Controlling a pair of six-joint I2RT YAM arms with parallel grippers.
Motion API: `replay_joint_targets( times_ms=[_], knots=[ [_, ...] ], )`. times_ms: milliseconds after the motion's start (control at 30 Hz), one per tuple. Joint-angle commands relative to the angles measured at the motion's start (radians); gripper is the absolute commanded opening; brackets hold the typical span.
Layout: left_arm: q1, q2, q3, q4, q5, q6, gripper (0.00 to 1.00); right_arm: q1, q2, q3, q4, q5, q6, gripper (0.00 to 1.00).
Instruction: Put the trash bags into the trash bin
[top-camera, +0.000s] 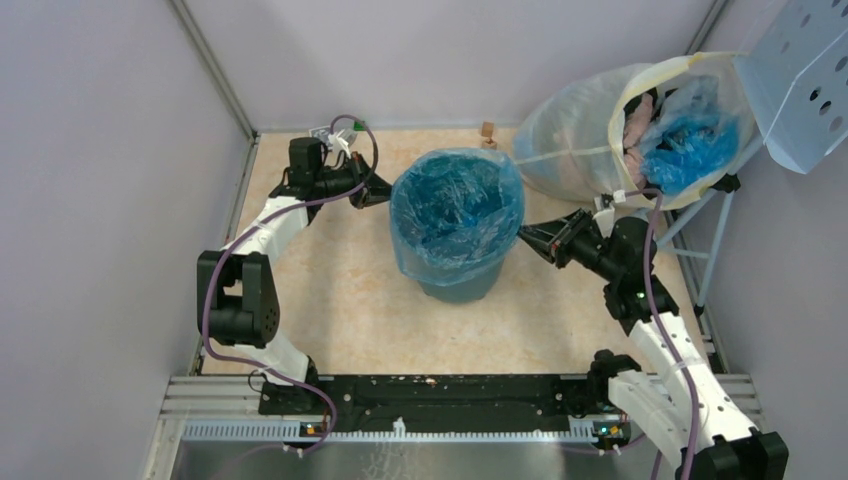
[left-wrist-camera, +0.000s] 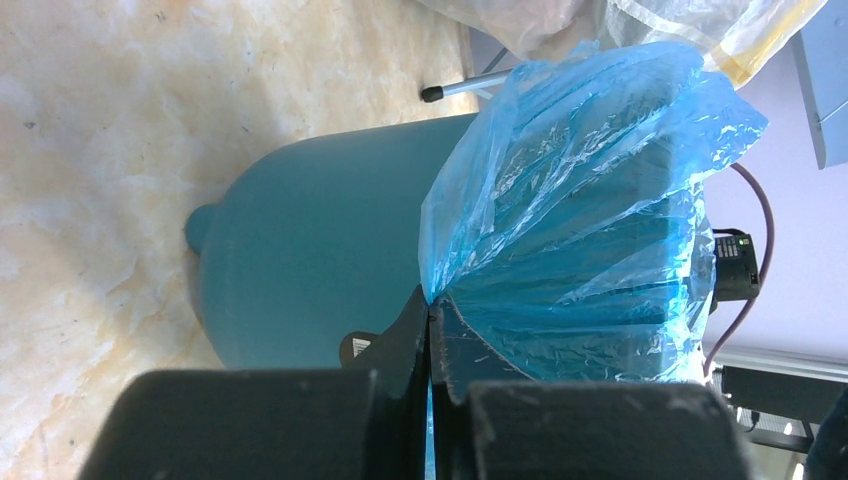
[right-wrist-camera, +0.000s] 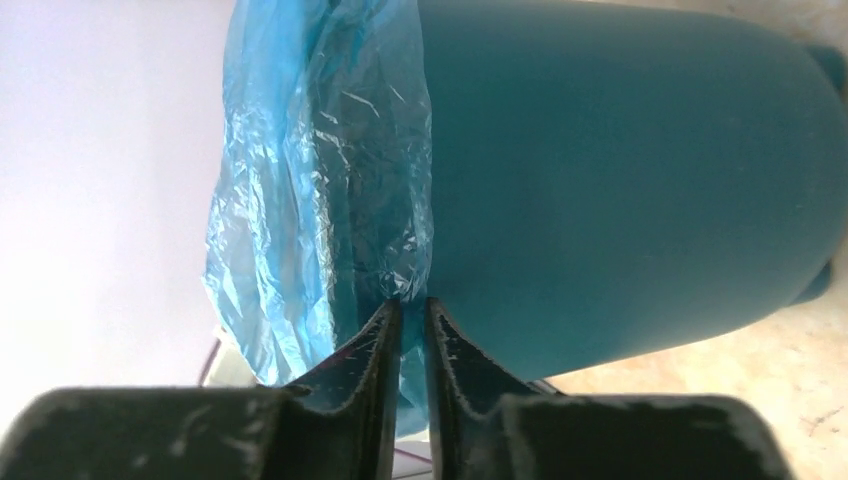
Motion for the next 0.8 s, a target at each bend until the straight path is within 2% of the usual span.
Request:
replay_joint_targets(
  times_ms=[0,33,267,433,767],
  knots=[
    [0.000,-0.028,0.002,0.047,0.019,-0.006,0.00,-0.007,0.031,0.025,0.104,-0.035,0.040,0.05],
    [0.000,-0.029,0.001,0.046,0.018,-0.004,0.00,-0.008,0.033,0.028,0.097,-0.035,0.038,0.00],
    [0.000,-0.030,0.007,0.026,0.008,0.010,0.00,-0.010,0.034,0.048,-0.077,0.021,-0.065,0.00],
    [0.000,-0.024,0.026,-0.007,-0.004,0.034,0.00,-0.019,0.134,0.132,-0.257,0.073,-0.250,0.00],
    [0.000,0.005,0.014,-0.038,-0.008,0.068,0.00,-0.019,0.249,0.184,-0.314,0.129,-0.365,0.00]
  ],
)
